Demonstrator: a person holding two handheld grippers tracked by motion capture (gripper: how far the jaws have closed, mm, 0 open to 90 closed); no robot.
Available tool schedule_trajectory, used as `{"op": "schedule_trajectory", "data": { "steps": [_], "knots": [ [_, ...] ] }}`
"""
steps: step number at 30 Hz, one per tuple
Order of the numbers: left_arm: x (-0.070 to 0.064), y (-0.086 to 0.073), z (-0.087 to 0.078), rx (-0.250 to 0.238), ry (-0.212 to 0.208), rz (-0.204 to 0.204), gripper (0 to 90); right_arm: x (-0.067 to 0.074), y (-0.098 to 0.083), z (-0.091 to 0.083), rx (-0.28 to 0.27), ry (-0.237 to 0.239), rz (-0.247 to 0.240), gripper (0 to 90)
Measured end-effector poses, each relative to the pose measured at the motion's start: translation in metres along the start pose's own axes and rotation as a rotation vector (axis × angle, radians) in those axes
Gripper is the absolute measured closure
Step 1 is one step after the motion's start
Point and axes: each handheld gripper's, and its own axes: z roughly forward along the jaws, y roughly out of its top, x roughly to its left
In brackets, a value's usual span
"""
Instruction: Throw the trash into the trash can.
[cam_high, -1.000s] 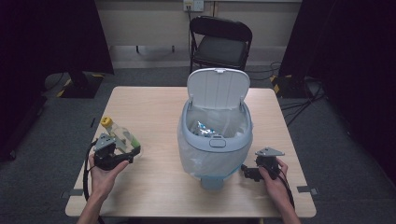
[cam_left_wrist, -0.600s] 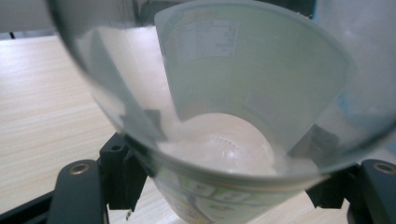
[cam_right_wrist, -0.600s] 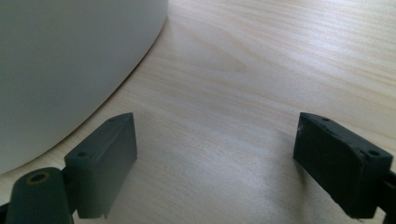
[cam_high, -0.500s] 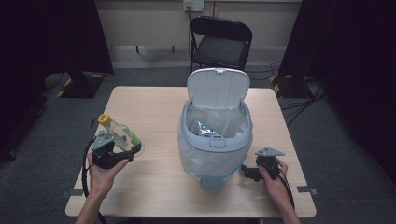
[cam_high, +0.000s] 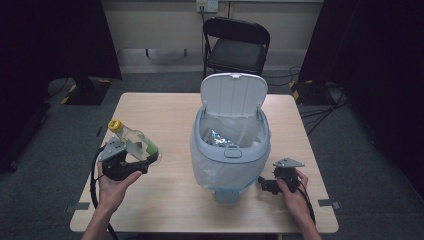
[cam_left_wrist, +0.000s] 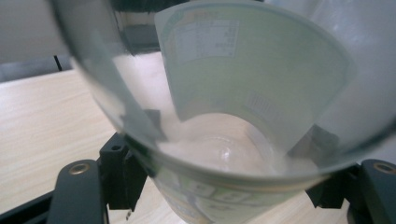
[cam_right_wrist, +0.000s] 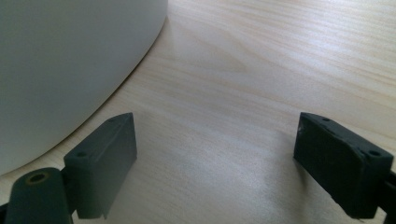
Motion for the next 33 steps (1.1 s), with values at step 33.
{"op": "schedule_trajectory", "data": {
  "steps": [33],
  "knots": [
    [-0.04,0.107,-0.002,-0.232,-0.123,0.088,27.8,0.0,0.0,0.0,0.0,0.001,0.0,12.0]
  ]
}}
